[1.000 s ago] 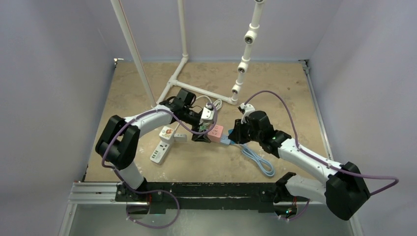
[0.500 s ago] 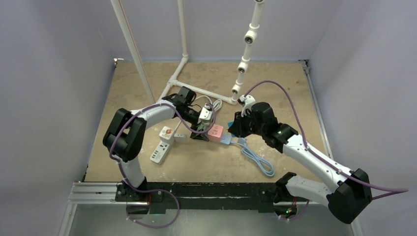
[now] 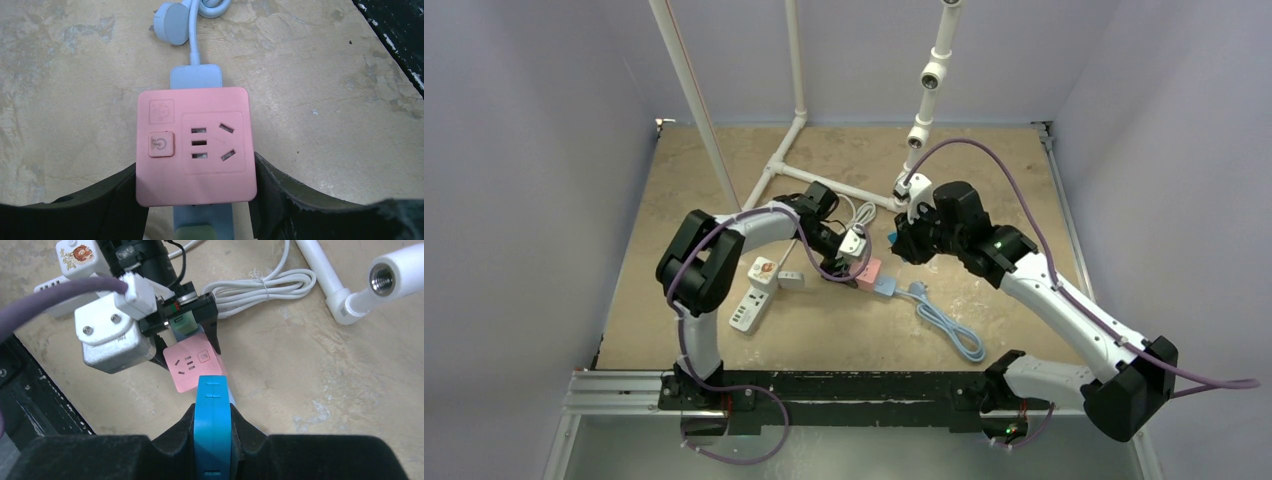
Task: Insert the plug
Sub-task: Move the socket to the center of the board.
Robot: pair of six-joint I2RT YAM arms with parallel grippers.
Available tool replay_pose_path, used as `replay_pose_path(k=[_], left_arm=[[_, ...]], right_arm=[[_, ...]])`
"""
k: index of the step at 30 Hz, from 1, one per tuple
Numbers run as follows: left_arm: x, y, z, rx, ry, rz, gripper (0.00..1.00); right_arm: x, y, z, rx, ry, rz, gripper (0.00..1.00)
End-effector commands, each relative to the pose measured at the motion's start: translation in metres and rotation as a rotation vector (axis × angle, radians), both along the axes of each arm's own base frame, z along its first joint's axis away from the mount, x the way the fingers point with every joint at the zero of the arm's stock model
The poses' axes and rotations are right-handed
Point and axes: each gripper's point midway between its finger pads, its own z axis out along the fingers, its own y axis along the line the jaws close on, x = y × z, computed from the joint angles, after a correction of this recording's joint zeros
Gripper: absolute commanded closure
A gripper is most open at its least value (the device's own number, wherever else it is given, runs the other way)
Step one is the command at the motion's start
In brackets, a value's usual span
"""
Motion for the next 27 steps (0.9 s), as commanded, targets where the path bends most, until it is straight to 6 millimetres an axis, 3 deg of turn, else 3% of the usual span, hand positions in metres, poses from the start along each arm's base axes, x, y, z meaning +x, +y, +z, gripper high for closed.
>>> replay_pose_path(k=[1, 6, 11, 12, 13, 14, 27], left_arm=[[-0.019, -0.021, 0.007, -0.069, -0.016, -0.12, 0.44], [-0.016, -0.03, 0.012, -0.102, -0.037, -0.121, 0.43], [-0.025, -0.042, 0.011, -0.116, -0.048, -0.151, 0.4], [-0.025, -0.043, 0.013, -0.119, -0.05, -0.152, 0.31], [-0.026, -0.042, 0.014, -0.12, -0.048, -0.151, 0.14], [-0.025, -0.041, 0.017, -0.124, -0.05, -0.147, 0.03], [-0.009, -0.019, 0.072, -0.16, -0.026, 0.013, 0.01]], right_arm=[[-0.002, -0.003, 0.01, -0.08, -0.036, 0.112, 1.0], [-0.002, -0.004, 0.01, -0.094, -0.039, 0.134, 1.0], [-0.006, -0.003, 0.003, -0.098, 0.0, 0.158, 1.0], [-0.008, -0.003, 0.001, -0.098, 0.007, 0.162, 1.0], [-0.008, -0.003, 0.001, -0.094, 0.008, 0.163, 1.0], [-0.008, -0.003, 0.0, -0.091, 0.005, 0.161, 1.0], [-0.001, -0.001, 0.027, 0.02, -0.051, 0.193, 1.0]])
